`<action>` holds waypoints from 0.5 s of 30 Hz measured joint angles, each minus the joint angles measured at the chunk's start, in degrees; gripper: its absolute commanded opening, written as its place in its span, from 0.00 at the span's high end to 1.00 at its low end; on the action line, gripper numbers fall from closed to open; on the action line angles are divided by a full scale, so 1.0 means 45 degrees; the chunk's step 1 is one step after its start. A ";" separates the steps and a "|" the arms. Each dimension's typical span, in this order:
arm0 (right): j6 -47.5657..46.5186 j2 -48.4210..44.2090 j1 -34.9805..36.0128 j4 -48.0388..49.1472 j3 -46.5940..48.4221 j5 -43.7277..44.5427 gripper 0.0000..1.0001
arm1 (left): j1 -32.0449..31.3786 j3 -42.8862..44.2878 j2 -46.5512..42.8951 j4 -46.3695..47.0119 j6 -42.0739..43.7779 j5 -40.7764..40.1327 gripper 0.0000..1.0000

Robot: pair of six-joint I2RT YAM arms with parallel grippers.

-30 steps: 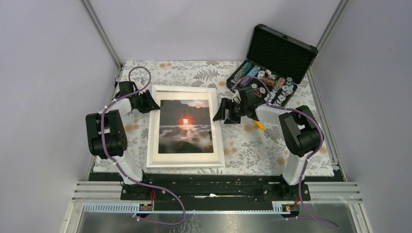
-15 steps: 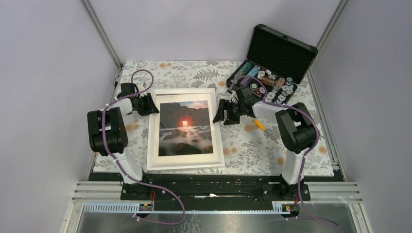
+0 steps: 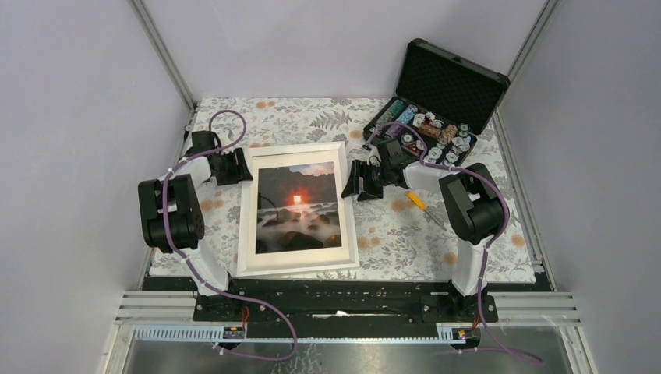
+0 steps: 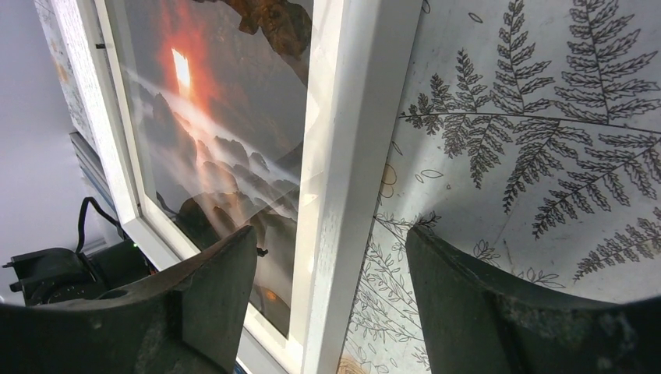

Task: Take the photo out of the frame
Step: Turn over the photo frame at the center of the board.

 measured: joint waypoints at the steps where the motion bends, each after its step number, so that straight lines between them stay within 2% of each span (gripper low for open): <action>1: -0.0015 0.0000 0.0000 0.0005 -0.0005 0.0005 0.23 | 0.0000 -0.0112 -0.0160 -0.0126 0.0141 -0.0092 0.38; 4: -0.0185 -0.0005 0.0019 0.0000 -0.0015 0.0029 0.23 | 0.0000 -0.0826 -0.1132 -0.0505 0.0588 -0.0262 0.32; 8: -0.0529 -0.0058 0.0160 -0.0015 -0.0015 0.0219 0.22 | 0.0000 -0.1753 -0.2419 -0.0884 0.1005 -0.0272 0.32; 11: -0.0860 -0.0078 0.0389 -0.0151 0.0117 0.0568 0.23 | -0.0005 -0.2084 -0.2671 -0.1035 0.1137 -0.0277 0.32; 15: -0.1384 -0.0073 0.0782 -0.0515 0.0413 0.1399 0.29 | -0.0073 -0.2395 -0.2667 -0.1049 0.1200 -0.0306 0.34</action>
